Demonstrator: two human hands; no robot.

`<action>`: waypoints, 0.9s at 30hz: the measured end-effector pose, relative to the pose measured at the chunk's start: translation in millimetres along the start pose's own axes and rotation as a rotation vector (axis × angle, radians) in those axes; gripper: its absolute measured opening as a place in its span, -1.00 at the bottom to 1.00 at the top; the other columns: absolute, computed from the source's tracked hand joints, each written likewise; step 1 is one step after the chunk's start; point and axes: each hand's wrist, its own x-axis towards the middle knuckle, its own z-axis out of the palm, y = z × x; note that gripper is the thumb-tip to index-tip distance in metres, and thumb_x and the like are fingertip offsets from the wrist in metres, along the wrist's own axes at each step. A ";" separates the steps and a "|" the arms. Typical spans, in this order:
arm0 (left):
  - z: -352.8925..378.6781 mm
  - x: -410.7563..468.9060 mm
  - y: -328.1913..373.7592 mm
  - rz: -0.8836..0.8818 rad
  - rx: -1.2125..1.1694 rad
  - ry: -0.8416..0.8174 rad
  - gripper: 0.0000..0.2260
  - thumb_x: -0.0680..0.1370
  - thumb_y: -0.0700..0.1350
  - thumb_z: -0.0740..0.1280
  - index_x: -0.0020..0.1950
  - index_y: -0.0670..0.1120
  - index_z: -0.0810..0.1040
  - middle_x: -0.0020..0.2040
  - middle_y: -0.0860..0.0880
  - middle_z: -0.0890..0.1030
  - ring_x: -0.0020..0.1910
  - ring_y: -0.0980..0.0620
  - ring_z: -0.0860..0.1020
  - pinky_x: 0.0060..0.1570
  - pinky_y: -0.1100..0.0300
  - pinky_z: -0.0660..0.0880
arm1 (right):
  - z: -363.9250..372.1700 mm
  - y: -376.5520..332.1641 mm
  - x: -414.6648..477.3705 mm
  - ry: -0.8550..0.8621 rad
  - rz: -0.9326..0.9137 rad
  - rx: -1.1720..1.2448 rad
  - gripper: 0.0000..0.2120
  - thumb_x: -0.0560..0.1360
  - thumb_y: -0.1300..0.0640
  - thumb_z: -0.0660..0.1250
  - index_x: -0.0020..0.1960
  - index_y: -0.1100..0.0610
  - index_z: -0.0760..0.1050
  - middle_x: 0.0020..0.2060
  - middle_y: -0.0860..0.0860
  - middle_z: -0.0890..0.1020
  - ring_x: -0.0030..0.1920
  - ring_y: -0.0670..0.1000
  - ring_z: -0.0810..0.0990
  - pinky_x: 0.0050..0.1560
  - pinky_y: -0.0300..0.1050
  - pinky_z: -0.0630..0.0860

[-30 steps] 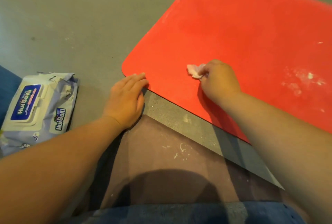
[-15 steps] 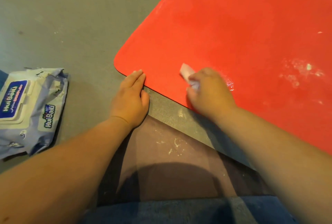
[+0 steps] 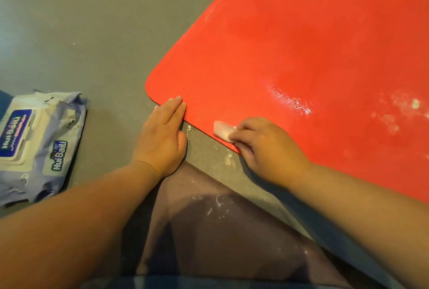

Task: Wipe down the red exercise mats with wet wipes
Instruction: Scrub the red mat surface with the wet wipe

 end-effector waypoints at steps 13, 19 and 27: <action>-2.0 0.1 -0.3 0.006 -0.037 0.022 -0.49 0.47 -0.19 0.10 0.40 -0.31 0.38 0.42 -0.25 0.35 0.42 -0.24 0.28 0.48 -0.10 0.07 | 26.4 -42.2 -14.2 0.005 0.096 0.022 -0.83 0.48 0.21 0.29 0.02 0.16 0.61 -0.07 0.13 0.56 -0.01 0.18 0.51 -0.03 0.05 0.45; 2.0 1.8 -2.8 0.042 0.001 0.091 -0.54 0.47 -0.20 0.13 0.35 -0.31 0.45 0.37 -0.25 0.41 0.38 -0.26 0.33 0.48 -0.14 0.01 | -5.1 23.7 19.8 0.340 0.543 -0.028 -0.82 0.47 0.24 0.32 0.04 0.16 0.61 -0.02 0.16 0.55 0.03 0.17 0.52 0.00 -0.07 0.34; 3.1 2.5 -4.5 -0.017 -0.051 0.140 -0.54 0.43 -0.18 0.15 0.31 -0.26 0.50 0.35 -0.26 0.42 0.34 -0.28 0.36 0.46 -0.07 0.05 | 13.9 -2.5 31.8 0.141 0.271 -0.158 -0.83 0.49 0.23 0.30 0.05 0.16 0.59 -0.09 0.13 0.50 -0.02 0.18 0.49 -0.08 -0.03 0.36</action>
